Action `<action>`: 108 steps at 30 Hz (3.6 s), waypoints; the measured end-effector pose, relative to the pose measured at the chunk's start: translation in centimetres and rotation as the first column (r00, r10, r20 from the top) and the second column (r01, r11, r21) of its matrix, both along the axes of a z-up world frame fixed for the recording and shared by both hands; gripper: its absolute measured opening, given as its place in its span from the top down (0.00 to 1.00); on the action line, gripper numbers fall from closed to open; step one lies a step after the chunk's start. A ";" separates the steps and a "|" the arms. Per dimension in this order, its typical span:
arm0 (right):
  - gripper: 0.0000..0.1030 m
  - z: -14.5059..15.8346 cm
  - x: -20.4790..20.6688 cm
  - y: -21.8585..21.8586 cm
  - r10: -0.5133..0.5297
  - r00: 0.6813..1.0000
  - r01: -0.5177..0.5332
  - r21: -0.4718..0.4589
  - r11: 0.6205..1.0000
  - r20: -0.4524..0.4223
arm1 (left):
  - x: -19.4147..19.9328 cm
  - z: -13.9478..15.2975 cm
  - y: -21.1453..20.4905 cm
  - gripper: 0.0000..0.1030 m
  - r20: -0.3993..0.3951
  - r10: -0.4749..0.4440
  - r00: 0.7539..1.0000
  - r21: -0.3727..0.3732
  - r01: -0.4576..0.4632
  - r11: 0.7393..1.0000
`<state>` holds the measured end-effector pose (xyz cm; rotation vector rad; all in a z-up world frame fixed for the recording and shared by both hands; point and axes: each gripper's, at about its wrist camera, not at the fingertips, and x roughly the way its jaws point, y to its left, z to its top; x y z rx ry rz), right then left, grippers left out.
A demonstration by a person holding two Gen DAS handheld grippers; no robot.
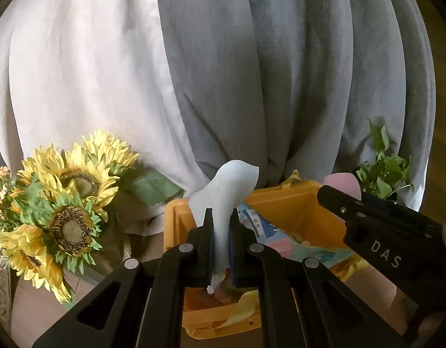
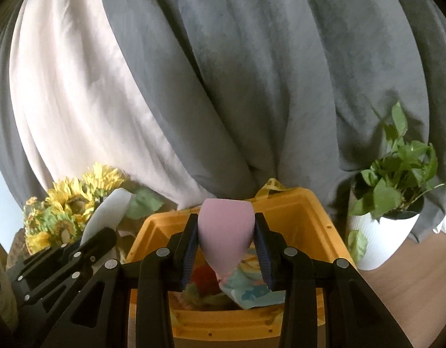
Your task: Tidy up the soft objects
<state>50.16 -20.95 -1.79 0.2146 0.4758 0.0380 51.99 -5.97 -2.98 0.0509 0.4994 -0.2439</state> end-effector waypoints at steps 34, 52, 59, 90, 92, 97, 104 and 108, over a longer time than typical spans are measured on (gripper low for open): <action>0.41 -3.4 1.5 -1.1 -0.062 0.991 0.058 -0.036 0.998 -0.119 | 1.3 -2.6 0.0 0.55 -0.077 0.022 0.997 0.011 -0.021 1.000; 0.33 0.6 -8.2 -0.5 -0.127 0.991 0.124 -0.097 0.988 -0.034 | -8.5 1.5 1.8 0.37 0.040 0.092 0.995 0.043 -0.093 0.995; 0.26 2.2 -12.6 0.7 -0.169 0.985 0.170 -0.128 0.977 0.021 | -12.2 2.6 3.3 0.26 0.084 0.107 0.991 0.053 -0.112 0.992; 0.13 5.1 -36.3 3.8 -0.179 0.975 0.196 -0.131 0.972 0.127 | -36.7 5.8 7.2 0.00 0.157 0.177 0.972 0.003 -0.180 0.984; 0.13 5.1 -37.8 4.0 -0.172 0.976 0.190 -0.137 0.972 0.131 | -38.1 5.9 7.3 0.00 0.157 0.181 0.971 -0.004 -0.183 0.983; 0.12 5.3 -40.8 4.2 -0.155 0.978 0.175 -0.145 0.974 0.142 | -40.9 6.0 7.5 0.00 0.162 0.182 0.970 -0.017 -0.182 0.983; 0.13 5.7 -43.8 4.1 -0.146 0.977 0.169 -0.139 0.976 0.158 | -43.7 6.5 7.5 0.00 0.176 0.179 0.968 -0.021 -0.178 0.984; 0.12 5.9 -45.0 3.9 -0.143 0.976 0.166 -0.133 0.977 0.165 | -44.8 6.8 7.6 0.00 0.185 0.184 0.965 -0.021 -0.184 0.983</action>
